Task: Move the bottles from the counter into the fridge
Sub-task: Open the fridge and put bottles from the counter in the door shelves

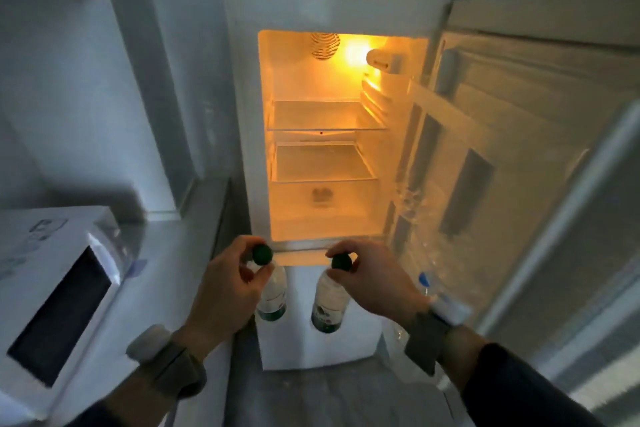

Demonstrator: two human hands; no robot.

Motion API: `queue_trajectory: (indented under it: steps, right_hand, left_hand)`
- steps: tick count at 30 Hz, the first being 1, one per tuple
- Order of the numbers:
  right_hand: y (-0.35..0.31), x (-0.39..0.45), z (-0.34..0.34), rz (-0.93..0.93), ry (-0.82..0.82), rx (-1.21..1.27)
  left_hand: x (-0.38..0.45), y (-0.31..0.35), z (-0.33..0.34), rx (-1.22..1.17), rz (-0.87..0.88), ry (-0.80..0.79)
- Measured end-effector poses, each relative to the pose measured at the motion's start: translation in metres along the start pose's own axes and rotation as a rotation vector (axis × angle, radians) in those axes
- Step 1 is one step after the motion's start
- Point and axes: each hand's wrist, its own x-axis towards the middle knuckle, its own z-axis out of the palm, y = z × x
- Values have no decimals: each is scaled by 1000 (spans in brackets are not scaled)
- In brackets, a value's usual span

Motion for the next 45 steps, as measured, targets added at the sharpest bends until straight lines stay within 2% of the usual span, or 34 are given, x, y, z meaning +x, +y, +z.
queue_trajectory:
  steps: [6,10,19,27,30,39,45]
  right_hand:
    - [12,16,-19,101,167,-24]
    - [21,22,-29,172,218,-63]
    - [47,23,-38,258,289,-105]
    - [59,23,-30,357,330,-80]
    - [57,26,-27,428,395,-66]
    - [47,30,-15,556,507,-82]
    - [46,36,-3,603,515,-96]
  left_hand:
    - [65,2,27,-73,108,-133]
    - [101,6,48,-119,148,-210]
    - [161,28,111,-160,229,-273]
    - [211,27,181,-108,300,-427]
    - [232,21,206,-89,339,-517]
    - [260,0,270,-81,377,-656]
    - [271,1,302,36,466,-705]
